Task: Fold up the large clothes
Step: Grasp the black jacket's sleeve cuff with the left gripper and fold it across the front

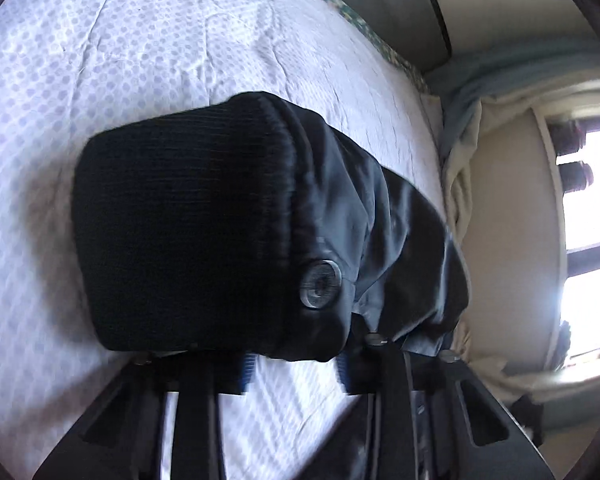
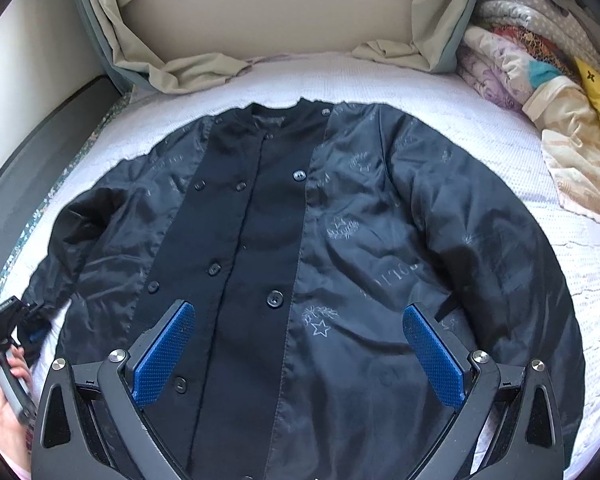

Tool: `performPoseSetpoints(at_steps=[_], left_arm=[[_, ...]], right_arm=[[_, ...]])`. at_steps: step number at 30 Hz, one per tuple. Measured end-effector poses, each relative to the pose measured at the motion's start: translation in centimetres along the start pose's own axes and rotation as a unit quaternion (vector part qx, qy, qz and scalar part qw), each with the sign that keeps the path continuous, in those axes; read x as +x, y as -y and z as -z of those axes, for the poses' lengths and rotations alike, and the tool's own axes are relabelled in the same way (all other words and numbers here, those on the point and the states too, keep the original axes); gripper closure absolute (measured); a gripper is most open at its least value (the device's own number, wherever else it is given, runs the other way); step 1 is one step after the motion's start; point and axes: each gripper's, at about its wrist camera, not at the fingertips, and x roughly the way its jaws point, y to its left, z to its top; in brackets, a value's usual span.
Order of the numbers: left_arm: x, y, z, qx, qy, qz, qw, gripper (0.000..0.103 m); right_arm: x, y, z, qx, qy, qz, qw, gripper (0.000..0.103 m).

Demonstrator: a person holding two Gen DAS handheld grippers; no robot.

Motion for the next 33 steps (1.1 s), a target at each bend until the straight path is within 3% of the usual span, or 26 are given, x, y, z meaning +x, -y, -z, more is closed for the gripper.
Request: performPoseSetpoints(at_steps=[2,5,7,11,16,17,22,26,28,31,33], left_arm=[[-0.7,1.0,-0.6,0.012,0.018,-0.008,0.9997,0.077],[-2.5,4.5,-0.5,0.083,0.056,-0.03,0.9945,0.085],[-4.2,8.8,-0.1,0.158,0.091,-0.034,0.9828,0.088],[-6.0,17.2,2.1,0.283,0.127,-0.014,0.9506,0.093],[-6.6,27.0,7.6,0.422,0.135,0.028,0.8962,0.093],[-6.3,28.0,8.5,0.438,0.133,0.035,0.8885,0.093],[-2.8,32.7,17.4,0.544,0.077,0.077,0.8321,0.093],[1.8,32.2,23.9,0.602,0.016,0.067,0.7952,0.093],[5.4,30.7,27.5,0.628,-0.044,0.049,0.7756,0.093],[8.8,27.7,30.4,0.64,-0.117,0.019,0.7594,0.09],[10.7,26.2,31.7,0.638,-0.166,-0.008,0.7519,0.081]], right_arm=[[0.6,0.3,0.1,0.002,-0.007,0.005,1.0,0.0],[1.0,0.8,0.0,0.009,-0.012,0.009,1.0,0.0],[1.2,1.0,-0.1,0.012,-0.012,0.012,1.0,0.0],[1.5,1.1,-0.4,0.016,-0.015,0.014,1.0,0.0],[2.2,0.9,-0.9,0.021,-0.021,0.017,0.999,0.0],[2.3,0.9,-1.0,0.022,-0.02,0.016,0.999,0.0],[2.9,1.1,-1.5,0.026,-0.021,0.023,0.999,0.0],[3.8,2.0,-1.7,0.044,-0.031,0.03,0.998,0.0],[4.2,2.6,-1.9,0.056,-0.037,0.03,0.997,0.0],[4.7,3.2,-2.0,0.065,-0.043,0.031,0.996,0.0],[5.0,3.5,-2.0,0.069,-0.047,0.032,0.996,0.0]])
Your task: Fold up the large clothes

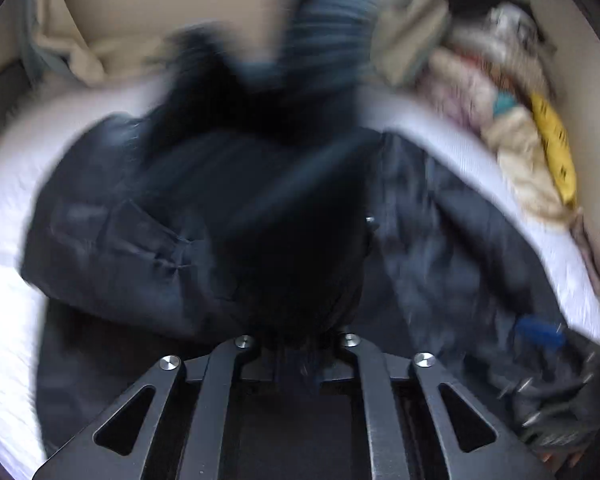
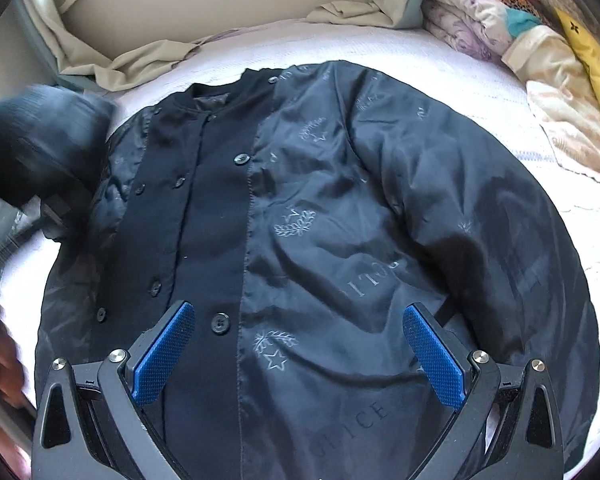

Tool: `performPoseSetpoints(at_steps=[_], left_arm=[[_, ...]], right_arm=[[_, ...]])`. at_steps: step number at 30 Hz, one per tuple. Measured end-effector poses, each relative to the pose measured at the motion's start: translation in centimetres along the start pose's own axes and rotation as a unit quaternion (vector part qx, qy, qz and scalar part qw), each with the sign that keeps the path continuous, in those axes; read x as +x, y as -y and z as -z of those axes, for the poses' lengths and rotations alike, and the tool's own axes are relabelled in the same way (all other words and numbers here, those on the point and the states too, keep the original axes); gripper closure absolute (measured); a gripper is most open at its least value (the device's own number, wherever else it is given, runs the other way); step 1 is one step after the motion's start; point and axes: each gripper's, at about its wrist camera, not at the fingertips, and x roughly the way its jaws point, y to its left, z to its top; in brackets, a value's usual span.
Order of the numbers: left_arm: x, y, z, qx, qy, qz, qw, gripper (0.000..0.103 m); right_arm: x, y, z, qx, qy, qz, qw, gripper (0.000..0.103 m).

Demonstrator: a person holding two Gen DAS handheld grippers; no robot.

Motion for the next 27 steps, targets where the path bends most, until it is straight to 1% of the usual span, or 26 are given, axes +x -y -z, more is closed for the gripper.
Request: performPoseSetpoints(at_steps=[1,2,3,4,5,6,9,10,11,13,14,15,16,17,19,21,23,25,27], left_arm=[[0.4,0.2,0.2,-0.001,-0.013,0.003,0.9999,0.076],[0.5,0.4,0.6,0.0,-0.023,0.009,0.9997,0.06],[0.2,0.7,1.0,0.002,-0.026,0.014,0.9996,0.044],[-0.4,1.1,1.3,0.007,-0.022,0.014,0.9996,0.038],[-1.2,1.4,1.5,0.014,-0.014,0.01,0.9998,0.025],[-2.4,1.6,1.8,0.022,-0.002,0.003,0.9998,0.019],[-5.5,0.6,3.1,0.034,0.017,-0.001,0.9993,0.018],[-6.4,0.0,3.1,0.033,0.026,-0.01,0.9991,0.017],[-7.1,-0.4,3.1,0.032,0.031,-0.02,0.9988,0.017],[-8.3,-2.8,2.8,0.02,0.045,-0.056,0.9972,0.017],[-9.0,-4.5,2.4,0.003,0.055,-0.073,0.9958,0.017],[-10.0,-5.8,2.4,-0.013,0.059,-0.082,0.9948,0.017],[-10.7,-7.5,2.2,-0.04,0.062,-0.088,0.9933,0.017],[-10.8,-8.5,1.6,-0.058,0.063,-0.089,0.9924,0.017],[-12.2,-11.8,1.4,-0.112,0.067,-0.092,0.9872,0.017],[-13.5,-13.8,1.0,-0.145,0.072,-0.095,0.9822,0.017],[-14.3,-15.2,0.8,-0.168,0.077,-0.092,0.9784,0.018],[-15.0,-16.1,0.7,-0.184,0.081,-0.088,0.9755,0.017],[-15.5,-16.6,0.7,-0.192,0.086,-0.09,0.9736,0.018]], right_arm=[[0.1,0.2,0.0,0.003,-0.002,0.0,1.0,0.0],[0.2,0.4,0.0,0.006,-0.003,0.0,1.0,0.0],[0.2,0.7,0.0,0.012,-0.006,-0.001,1.0,0.0],[0.3,1.0,0.0,0.018,-0.009,-0.003,1.0,0.0],[0.4,1.3,0.0,0.024,-0.012,-0.005,1.0,0.0],[0.4,1.5,0.0,0.03,-0.014,-0.008,0.999,0.0],[0.3,2.2,0.1,0.049,-0.021,-0.019,0.998,0.0],[0.3,2.5,0.1,0.056,-0.023,-0.024,0.998,0.0],[0.2,2.6,0.1,0.06,-0.023,-0.028,0.998,0.001],[0.0,2.8,0.0,0.069,-0.022,-0.04,0.997,0.006],[-0.1,2.8,0.0,0.072,-0.021,-0.046,0.996,0.013],[-0.3,2.9,0.0,0.079,-0.02,-0.058,0.995,0.019],[-0.5,3.0,0.0,0.087,-0.02,-0.07,0.994,0.02],[-0.6,3.1,0.0,0.095,-0.021,-0.082,0.992,0.021],[-0.5,3.6,0.0,0.125,-0.026,-0.123,0.984,0.021],[0.0,3.7,-0.1,0.144,-0.031,-0.141,0.979,0.021],[0.8,3.6,-0.3,0.161,-0.04,-0.151,0.974,0.021],[1.8,3.0,-0.6,0.168,-0.051,-0.171,0.969,0.021],[2.9,2.2,-1.2,0.162,-0.06,-0.172,0.97,0.021]])
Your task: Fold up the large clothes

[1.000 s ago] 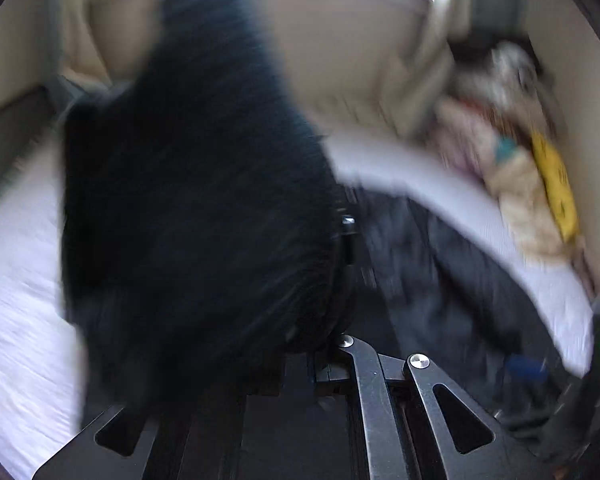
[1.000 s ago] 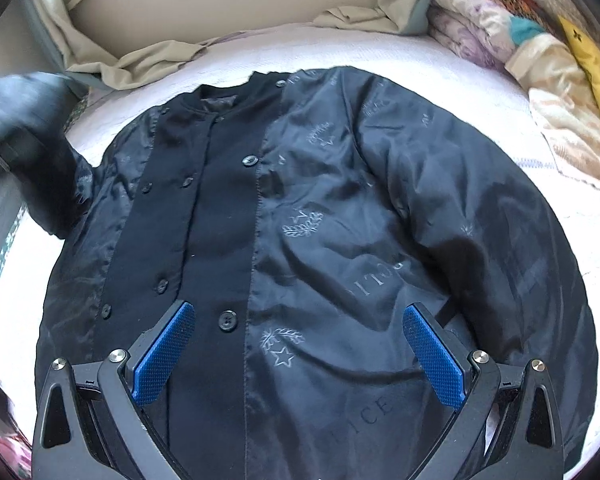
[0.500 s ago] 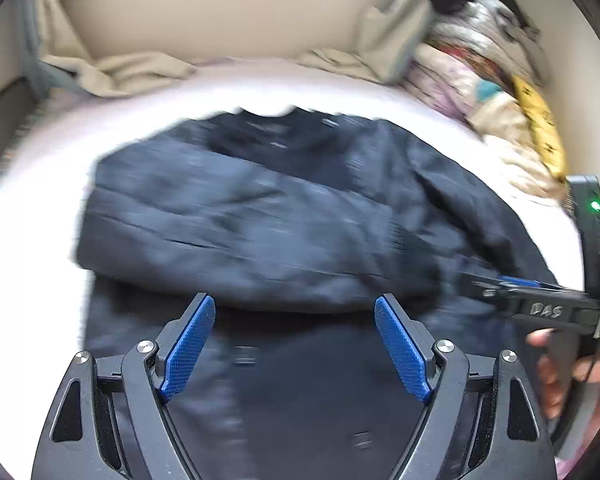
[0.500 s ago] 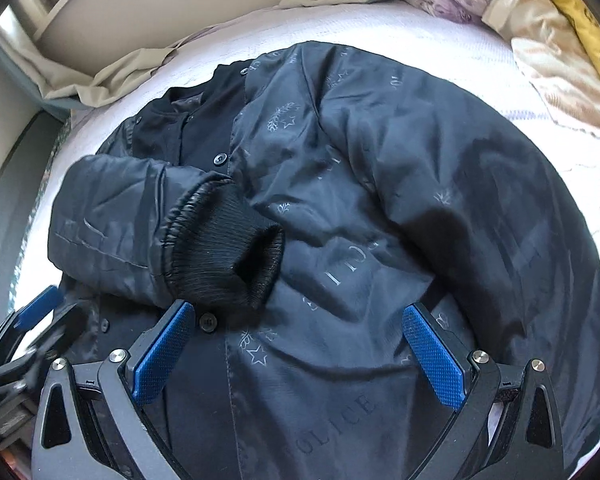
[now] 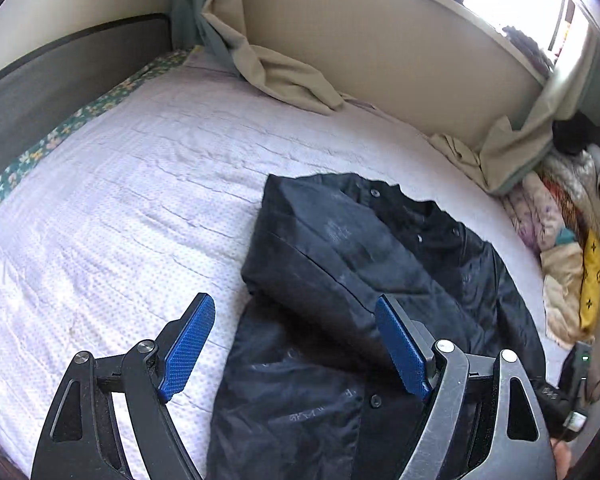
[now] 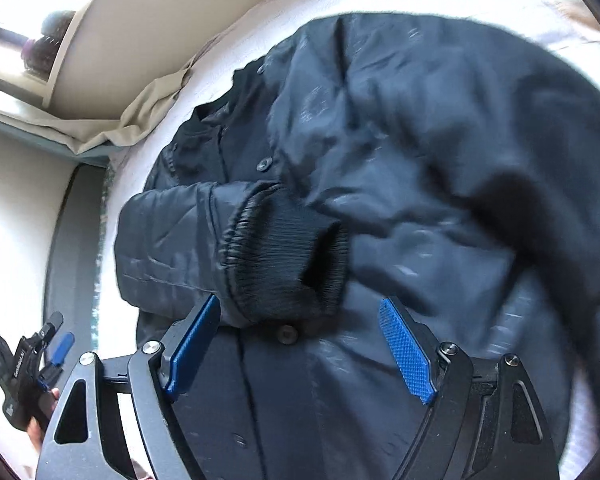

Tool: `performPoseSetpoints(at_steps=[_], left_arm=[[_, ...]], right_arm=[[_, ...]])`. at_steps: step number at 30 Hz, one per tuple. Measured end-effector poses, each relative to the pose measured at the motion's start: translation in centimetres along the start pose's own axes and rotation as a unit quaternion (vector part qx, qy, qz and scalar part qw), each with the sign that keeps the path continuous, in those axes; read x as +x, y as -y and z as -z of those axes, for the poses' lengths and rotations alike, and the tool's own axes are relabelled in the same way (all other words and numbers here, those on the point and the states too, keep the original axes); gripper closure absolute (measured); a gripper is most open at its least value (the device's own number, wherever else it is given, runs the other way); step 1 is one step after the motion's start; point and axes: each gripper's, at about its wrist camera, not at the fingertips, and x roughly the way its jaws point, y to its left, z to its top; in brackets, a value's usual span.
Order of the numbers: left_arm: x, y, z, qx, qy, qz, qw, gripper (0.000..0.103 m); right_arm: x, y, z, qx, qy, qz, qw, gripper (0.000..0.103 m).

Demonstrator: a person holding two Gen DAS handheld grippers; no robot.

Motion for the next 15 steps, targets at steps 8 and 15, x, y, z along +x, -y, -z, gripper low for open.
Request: performPoseSetpoints(at_steps=[8,15], left_arm=[[0.7,0.0,-0.8,0.02,0.012,-0.042,0.9989,0.018],[4.8,1.2,-2.0,0.068,0.008,-0.1,0.9926,0.018]], right_arm=[[4.6,-1.9,-2.7,-0.066,-0.046,0.044,0.996,0.091],[3.1,-4.4,-6.3,-0.163,0.044,0.12,0.978,0.096]])
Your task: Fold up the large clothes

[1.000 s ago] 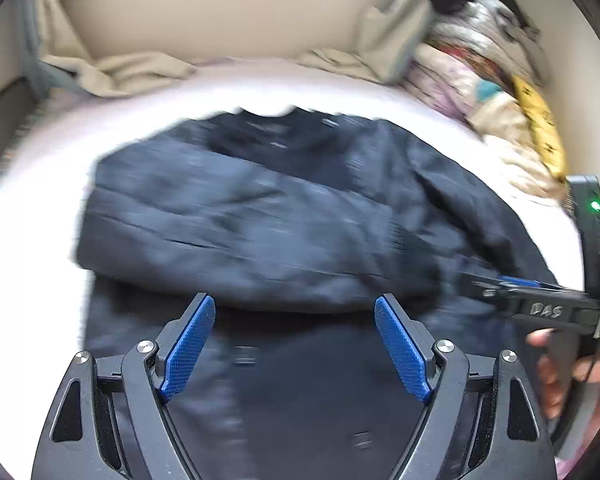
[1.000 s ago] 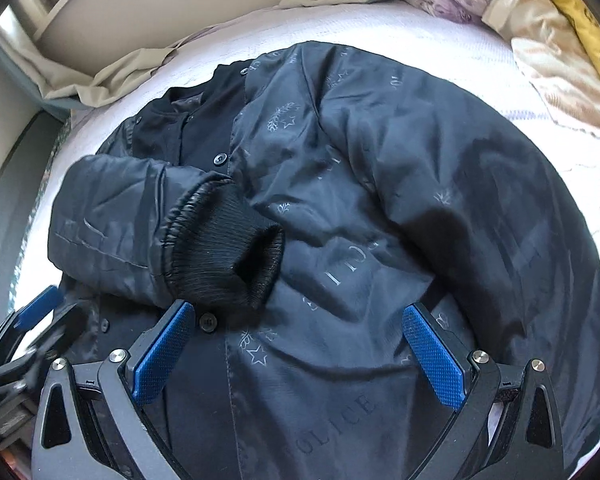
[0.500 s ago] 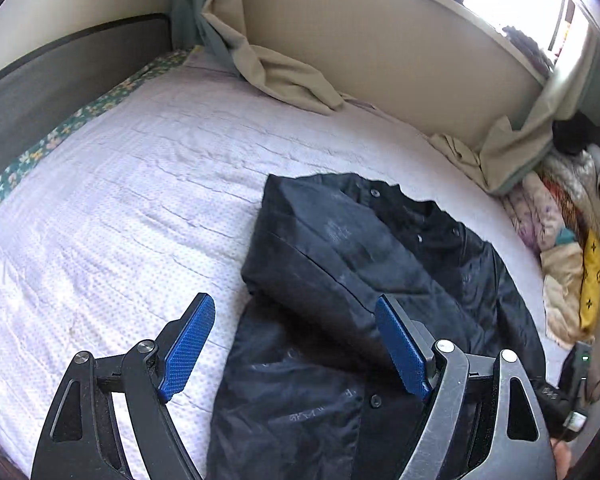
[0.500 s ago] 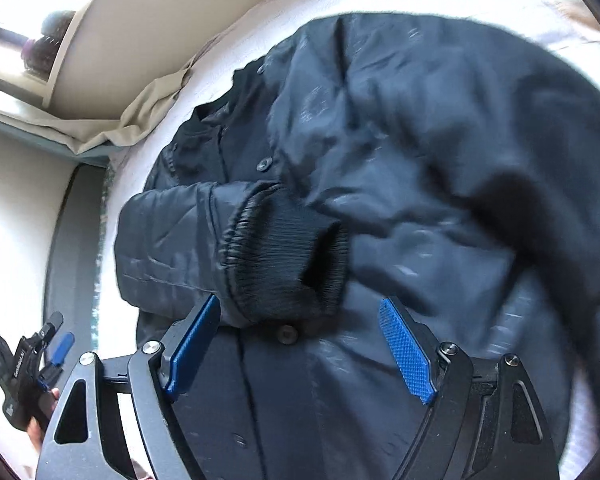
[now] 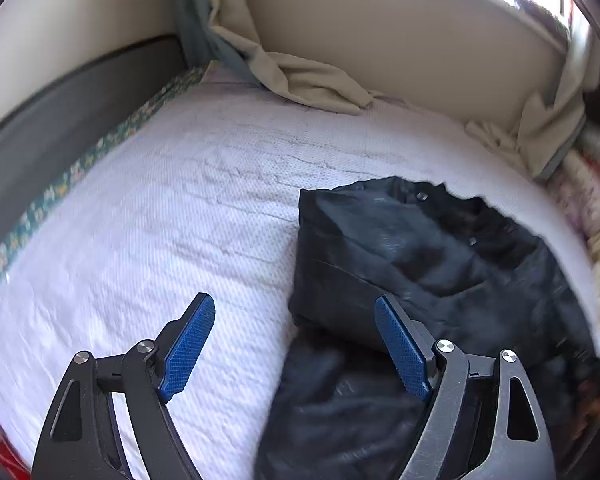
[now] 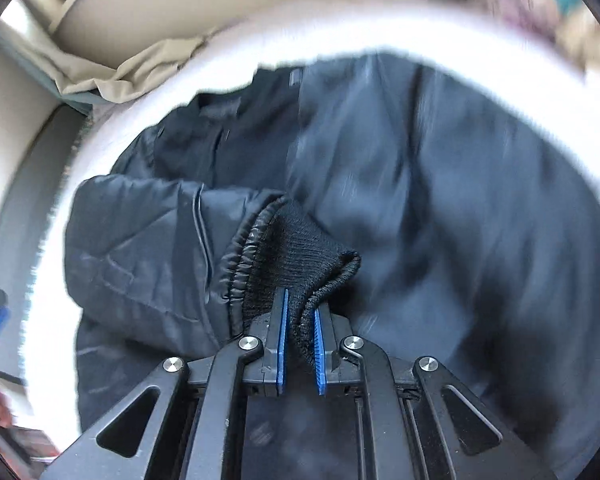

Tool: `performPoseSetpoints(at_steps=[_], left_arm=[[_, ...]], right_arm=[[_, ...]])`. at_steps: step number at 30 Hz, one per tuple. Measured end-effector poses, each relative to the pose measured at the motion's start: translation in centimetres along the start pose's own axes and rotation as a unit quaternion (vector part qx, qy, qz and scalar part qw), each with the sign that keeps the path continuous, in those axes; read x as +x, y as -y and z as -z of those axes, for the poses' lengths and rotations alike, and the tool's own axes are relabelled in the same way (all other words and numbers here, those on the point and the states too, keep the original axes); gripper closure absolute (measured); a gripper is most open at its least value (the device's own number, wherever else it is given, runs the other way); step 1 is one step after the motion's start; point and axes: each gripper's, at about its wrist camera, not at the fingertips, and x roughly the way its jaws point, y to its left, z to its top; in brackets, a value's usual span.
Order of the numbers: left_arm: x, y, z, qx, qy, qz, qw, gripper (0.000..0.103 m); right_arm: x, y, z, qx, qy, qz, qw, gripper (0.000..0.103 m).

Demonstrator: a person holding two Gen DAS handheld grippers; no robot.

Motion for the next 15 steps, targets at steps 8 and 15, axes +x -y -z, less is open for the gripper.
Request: performPoseSetpoints(at_steps=[8,15], left_arm=[[5.8,1.5,0.3,0.025,-0.047,-0.009,0.9985,0.018],[6.5,2.6,-1.4,0.037,-0.005,-0.005,0.9993,0.018]], right_arm=[[1.8,1.5,-2.5,0.001,0.036,0.04,0.999,0.096],[2.4,1.7,-2.3,-0.001,0.028,0.081,0.996,0.069]])
